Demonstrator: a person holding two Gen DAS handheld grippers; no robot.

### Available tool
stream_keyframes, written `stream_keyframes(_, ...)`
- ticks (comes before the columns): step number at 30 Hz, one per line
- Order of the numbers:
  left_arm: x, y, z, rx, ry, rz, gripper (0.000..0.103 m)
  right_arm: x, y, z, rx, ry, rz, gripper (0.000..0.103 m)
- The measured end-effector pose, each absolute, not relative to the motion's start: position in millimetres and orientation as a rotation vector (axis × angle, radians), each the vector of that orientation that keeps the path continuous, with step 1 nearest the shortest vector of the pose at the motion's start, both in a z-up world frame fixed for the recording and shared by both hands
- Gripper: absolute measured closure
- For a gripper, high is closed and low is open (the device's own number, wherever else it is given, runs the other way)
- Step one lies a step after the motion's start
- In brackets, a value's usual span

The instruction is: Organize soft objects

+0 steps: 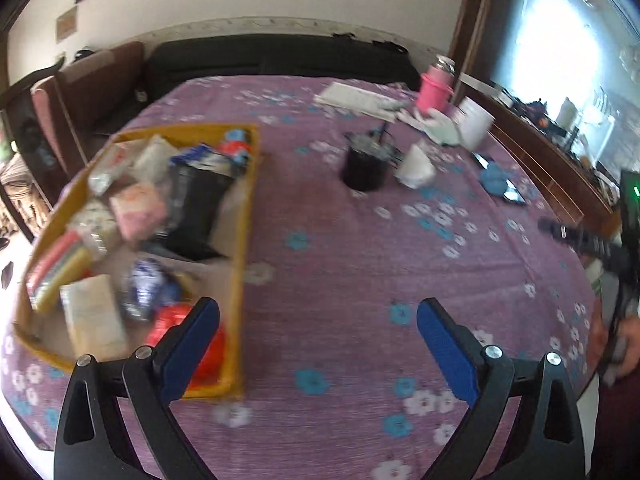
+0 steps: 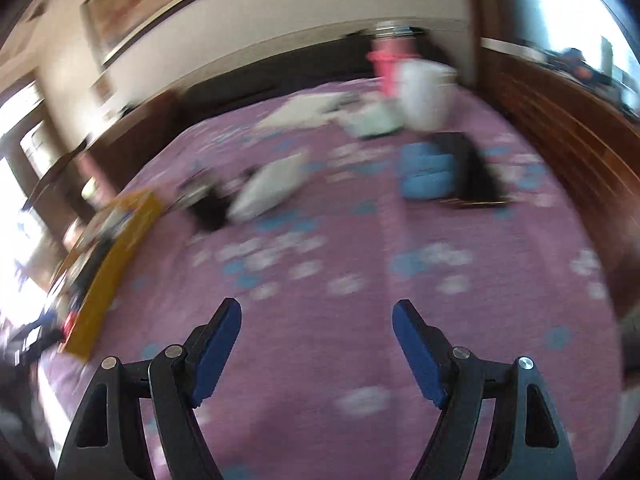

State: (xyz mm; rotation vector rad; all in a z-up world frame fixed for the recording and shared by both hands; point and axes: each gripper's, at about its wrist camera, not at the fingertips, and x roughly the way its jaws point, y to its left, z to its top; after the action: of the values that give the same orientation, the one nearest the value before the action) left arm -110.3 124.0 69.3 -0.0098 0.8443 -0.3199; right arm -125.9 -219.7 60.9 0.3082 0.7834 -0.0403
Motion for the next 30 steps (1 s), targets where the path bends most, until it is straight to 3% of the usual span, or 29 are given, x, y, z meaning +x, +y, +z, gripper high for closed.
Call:
stream_keyframes(5,-106.5,111.8,59.0,0.009,0.877,-0.324,0.004,-93.8,-253.1,63.3,0.352,0.766,-0.119,0.020)
stream_keyframes(12,-101.8,116.8,55.6,-0.039,0.917,-0.309,0.004,-6.3,-198.7,55.7,0.391,0.833,0.034,0.020)
stream_keyframes(15,-103.4,117.4,55.6,-0.031,0.920,-0.303,0.004,33.7,-175.2,51.0,0.395,0.862,0.051,0.027)
stream_keyframes(18,-104.4,119.4,55.9,-0.029,0.921,-0.299,0.004,63.0,-165.6,40.4,0.473,0.902,0.073,0.028)
stream_keyframes(19,-104.4,121.2,56.1,-0.030,0.920,-0.295,0.004,71.3,-164.2,34.2,0.501,0.926,0.079,0.031)
stream_keyframes(20,-104.4,122.7,56.3,-0.032,0.921,-0.293,0.004,76.7,-164.6,27.3,0.520,0.948,0.092,0.046)
stream_keyframes(21,-104.1,124.7,56.3,-0.035,0.922,-0.290,0.004,80.7,-164.8,20.8,0.542,0.979,0.118,0.072)
stream_keyframes(22,-103.8,127.2,56.2,-0.041,0.920,-0.289,0.004,79.7,-165.4,13.1,0.565,1.011,0.146,0.077)
stream_keyframes(26,-99.4,132.2,52.7,-0.062,0.924,-0.287,0.004,50.6,-167.0,7.0,0.576,1.038,0.254,0.084)
stream_keyframes(30,-94.7,127.9,48.4,-0.060,0.933,-0.294,0.004,-4.9,-147.0,25.9,0.484,1.072,0.579,0.084)
